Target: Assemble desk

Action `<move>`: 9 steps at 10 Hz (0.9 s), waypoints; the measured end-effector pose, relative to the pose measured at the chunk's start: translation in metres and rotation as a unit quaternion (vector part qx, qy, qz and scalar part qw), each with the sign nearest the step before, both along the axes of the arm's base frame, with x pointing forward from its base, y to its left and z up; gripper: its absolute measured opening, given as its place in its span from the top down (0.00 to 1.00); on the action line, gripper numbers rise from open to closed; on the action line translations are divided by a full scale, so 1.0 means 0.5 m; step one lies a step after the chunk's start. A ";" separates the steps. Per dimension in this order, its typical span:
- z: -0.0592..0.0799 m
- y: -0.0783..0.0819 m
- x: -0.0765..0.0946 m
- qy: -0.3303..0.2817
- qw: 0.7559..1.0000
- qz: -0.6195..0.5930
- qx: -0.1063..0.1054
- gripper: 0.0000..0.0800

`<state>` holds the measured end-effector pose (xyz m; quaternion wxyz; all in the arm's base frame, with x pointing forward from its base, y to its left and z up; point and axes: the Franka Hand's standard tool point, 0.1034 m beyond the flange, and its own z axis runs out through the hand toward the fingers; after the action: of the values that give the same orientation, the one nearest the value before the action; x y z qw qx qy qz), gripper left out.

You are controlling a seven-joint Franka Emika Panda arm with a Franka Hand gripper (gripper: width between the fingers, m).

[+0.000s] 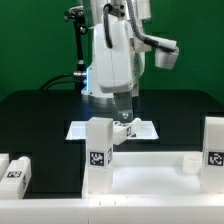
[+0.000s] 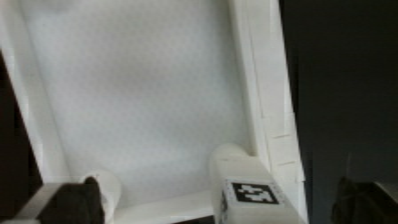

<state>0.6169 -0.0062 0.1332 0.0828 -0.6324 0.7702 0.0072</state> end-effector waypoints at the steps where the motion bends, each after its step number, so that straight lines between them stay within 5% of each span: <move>1: 0.000 0.001 0.000 0.000 1.000 0.000 0.000 0.19; 5: -0.005 0.005 -0.003 0.002 1.000 0.006 -0.002 0.19; 9: -0.055 0.092 -0.096 0.040 0.999 0.030 -0.008 0.19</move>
Offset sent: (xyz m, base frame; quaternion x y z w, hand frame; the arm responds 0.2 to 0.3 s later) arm 0.0000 0.0000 0.0000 0.0000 0.0000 0.0000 1.0000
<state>0.5691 0.0398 0.1056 0.0466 -0.6553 0.7534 0.0294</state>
